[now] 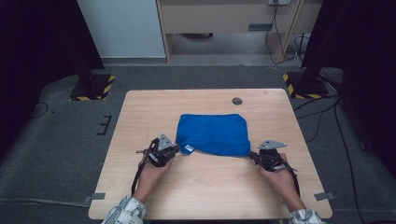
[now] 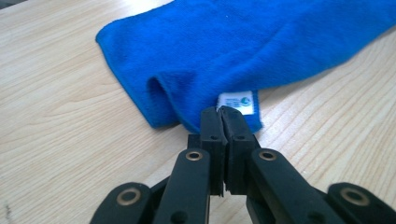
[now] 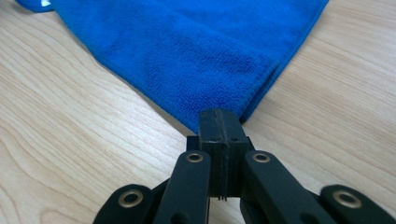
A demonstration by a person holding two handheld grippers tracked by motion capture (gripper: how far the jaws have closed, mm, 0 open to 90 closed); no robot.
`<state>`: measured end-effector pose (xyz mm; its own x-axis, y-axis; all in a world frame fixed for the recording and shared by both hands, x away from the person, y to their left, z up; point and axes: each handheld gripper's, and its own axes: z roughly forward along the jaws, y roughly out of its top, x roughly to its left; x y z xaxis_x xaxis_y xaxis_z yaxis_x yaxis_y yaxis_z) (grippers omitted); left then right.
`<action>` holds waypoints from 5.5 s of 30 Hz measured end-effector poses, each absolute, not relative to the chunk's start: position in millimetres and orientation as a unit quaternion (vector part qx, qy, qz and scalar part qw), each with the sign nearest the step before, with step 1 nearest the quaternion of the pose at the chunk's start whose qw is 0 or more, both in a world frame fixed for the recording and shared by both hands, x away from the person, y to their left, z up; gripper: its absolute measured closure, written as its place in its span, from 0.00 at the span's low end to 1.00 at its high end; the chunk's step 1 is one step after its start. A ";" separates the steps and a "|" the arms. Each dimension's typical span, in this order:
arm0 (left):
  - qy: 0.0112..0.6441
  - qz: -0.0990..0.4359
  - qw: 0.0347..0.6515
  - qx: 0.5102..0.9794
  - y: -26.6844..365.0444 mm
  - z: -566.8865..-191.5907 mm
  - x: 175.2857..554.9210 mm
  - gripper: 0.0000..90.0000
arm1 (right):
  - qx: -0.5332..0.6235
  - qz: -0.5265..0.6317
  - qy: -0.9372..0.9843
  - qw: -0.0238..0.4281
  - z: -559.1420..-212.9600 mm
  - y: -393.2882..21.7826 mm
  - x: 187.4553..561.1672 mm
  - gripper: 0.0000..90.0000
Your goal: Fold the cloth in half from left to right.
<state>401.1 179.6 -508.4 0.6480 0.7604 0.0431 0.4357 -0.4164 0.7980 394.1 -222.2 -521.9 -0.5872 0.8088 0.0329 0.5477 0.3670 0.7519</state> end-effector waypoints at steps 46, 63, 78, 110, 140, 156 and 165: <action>0.333 0.169 0.398 0.838 160.0 -511.4 398.6 0.99 | 0.414 0.367 0.809 0.199 -523.8 -203.4 405.1 0.97; 0.326 0.147 0.401 0.843 184.1 -505.7 370.9 0.98 | 0.394 0.359 0.832 0.157 -512.8 -207.4 352.6 0.97; 0.315 0.123 0.402 0.851 195.9 -504.9 348.1 0.98 | 0.378 0.337 0.852 0.133 -508.9 -200.7 326.6 0.96; 0.363 0.117 0.432 0.817 214.7 -504.1 339.1 0.30 | 0.419 0.312 0.834 0.176 -524.2 -210.5 349.5 0.41; 0.410 0.176 0.411 0.795 241.5 -510.7 364.4 0.09 | 0.343 0.383 0.845 0.146 -509.6 -149.9 356.5 0.12; 0.426 0.189 0.402 0.788 249.0 -514.0 366.8 0.09 | 0.285 0.378 0.872 0.124 -504.4 -66.3 362.3 0.16; 0.428 0.187 0.401 0.788 249.9 -514.3 367.4 0.09 | 0.283 0.380 0.875 0.104 -502.7 -41.9 366.2 0.17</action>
